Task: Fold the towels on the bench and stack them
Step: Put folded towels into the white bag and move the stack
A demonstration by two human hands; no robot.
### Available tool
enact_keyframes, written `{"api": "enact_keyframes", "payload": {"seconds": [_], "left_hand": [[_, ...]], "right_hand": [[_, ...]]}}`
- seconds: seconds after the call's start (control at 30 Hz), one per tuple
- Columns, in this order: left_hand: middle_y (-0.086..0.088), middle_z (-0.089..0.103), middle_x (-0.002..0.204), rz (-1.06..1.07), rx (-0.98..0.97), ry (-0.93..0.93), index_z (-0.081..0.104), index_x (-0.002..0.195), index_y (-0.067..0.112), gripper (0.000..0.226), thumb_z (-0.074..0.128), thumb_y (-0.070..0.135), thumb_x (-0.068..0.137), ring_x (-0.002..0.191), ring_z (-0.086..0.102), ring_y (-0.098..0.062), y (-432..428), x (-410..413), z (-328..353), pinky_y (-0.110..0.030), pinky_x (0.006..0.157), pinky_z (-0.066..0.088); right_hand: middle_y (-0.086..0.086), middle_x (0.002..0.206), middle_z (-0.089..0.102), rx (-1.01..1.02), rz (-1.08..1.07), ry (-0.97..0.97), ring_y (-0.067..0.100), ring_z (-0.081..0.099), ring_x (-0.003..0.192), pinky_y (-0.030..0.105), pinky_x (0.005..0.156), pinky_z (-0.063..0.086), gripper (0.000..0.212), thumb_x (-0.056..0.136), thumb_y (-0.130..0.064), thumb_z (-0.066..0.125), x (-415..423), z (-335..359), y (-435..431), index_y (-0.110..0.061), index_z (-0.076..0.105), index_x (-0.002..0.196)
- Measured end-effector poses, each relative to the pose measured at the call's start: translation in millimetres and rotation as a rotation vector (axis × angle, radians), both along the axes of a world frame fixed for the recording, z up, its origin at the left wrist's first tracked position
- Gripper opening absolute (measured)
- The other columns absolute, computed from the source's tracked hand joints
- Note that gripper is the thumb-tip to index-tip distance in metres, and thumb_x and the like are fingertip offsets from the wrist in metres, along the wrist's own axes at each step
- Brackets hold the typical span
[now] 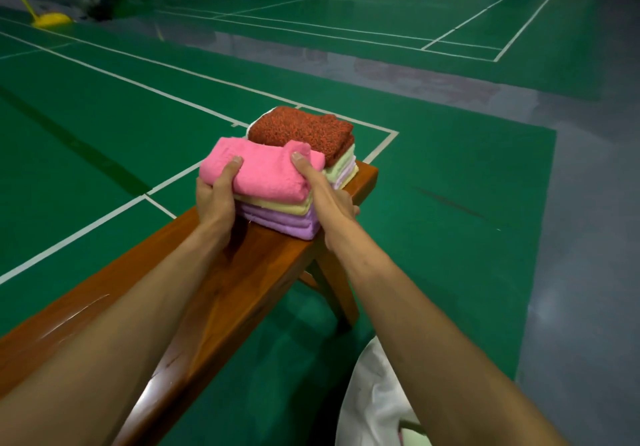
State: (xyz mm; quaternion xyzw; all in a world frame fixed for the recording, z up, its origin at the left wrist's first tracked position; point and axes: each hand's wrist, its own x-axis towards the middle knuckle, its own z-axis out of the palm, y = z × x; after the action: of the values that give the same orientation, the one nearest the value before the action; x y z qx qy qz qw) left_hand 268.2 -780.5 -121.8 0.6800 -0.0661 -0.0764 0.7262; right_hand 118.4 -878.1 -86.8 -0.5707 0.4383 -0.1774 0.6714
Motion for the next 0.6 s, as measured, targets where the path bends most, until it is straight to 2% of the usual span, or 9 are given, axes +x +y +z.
{"api": "enact_keyframes", "payload": {"seconds": [0.07,0.13,0.2,0.27,0.3,0.43,0.6], "left_hand": [[0.007,0.069,0.111,0.028,0.028,0.009,0.063,0.119,0.024,0.062,0.076,0.063,0.073,0.107,0.065,-0.017,6.5,-13.7,1.5,-0.036,0.095,0.053],[0.004,0.068,0.120,0.081,0.049,0.021,0.060,0.126,0.022,0.085,0.076,0.073,0.059,0.109,0.064,-0.018,13.1,-26.3,3.7,-0.042,0.102,0.052],[0.003,0.066,0.122,0.111,0.075,0.052,0.058,0.124,0.020,0.083,0.078,0.071,0.061,0.110,0.063,-0.020,17.3,-41.5,5.4,-0.039,0.102,0.051],[0.003,0.065,0.118,0.131,0.097,0.078,0.056,0.117,0.020,0.071,0.080,0.065,0.068,0.110,0.063,-0.021,18.3,-62.9,7.7,-0.035,0.099,0.049],[0.003,0.065,0.117,0.150,0.098,0.093,0.056,0.116,0.021,0.069,0.081,0.065,0.068,0.110,0.063,-0.021,18.4,-75.4,8.3,-0.035,0.098,0.049],[0.002,0.065,0.117,0.231,0.075,0.119,0.057,0.122,0.018,0.075,0.082,0.063,0.068,0.111,0.063,-0.021,21.7,-128.4,8.4,-0.036,0.098,0.050],[0.010,0.060,0.117,0.173,-0.004,0.134,0.046,0.121,0.028,0.073,0.087,0.058,0.069,0.108,0.064,-0.017,23.4,-202.0,8.3,-0.043,0.096,0.056]], "right_hand": [[0.013,0.162,0.029,-0.009,0.001,-0.025,0.036,0.029,0.146,0.053,0.122,0.026,0.124,0.055,-0.092,0.066,-2.1,-1.3,3.5,-0.017,0.046,0.151],[0.009,0.152,0.045,0.043,-0.029,-0.055,0.035,0.047,0.134,0.051,0.115,0.039,0.135,0.036,-0.092,0.066,-6.5,-5.5,6.2,-0.016,0.049,0.147],[0.009,0.132,0.064,0.127,-0.052,-0.114,0.030,0.067,0.112,0.046,0.103,0.052,0.135,0.027,-0.086,0.075,-13.9,-14.7,5.7,-0.015,0.057,0.140],[0.009,0.109,0.077,0.211,-0.032,-0.195,0.029,0.076,0.092,0.045,0.093,0.060,0.115,0.030,-0.075,0.085,-23.1,-26.0,1.9,-0.013,0.066,0.126],[0.010,0.103,0.078,0.247,-0.012,-0.232,0.031,0.077,0.090,0.047,0.091,0.061,0.106,0.035,-0.068,0.088,-29.9,-29.7,1.2,-0.012,0.068,0.122],[0.016,0.108,0.077,0.293,0.050,-0.294,0.036,0.076,0.097,0.053,0.096,0.058,0.091,0.048,-0.061,0.087,-65.9,-43.1,2.9,-0.010,0.071,0.121],[0.017,0.112,0.076,0.281,0.002,-0.385,0.035,0.073,0.104,0.049,0.096,0.058,0.082,0.062,-0.063,0.077,-128.4,-58.9,12.8,-0.006,0.070,0.120]]}}
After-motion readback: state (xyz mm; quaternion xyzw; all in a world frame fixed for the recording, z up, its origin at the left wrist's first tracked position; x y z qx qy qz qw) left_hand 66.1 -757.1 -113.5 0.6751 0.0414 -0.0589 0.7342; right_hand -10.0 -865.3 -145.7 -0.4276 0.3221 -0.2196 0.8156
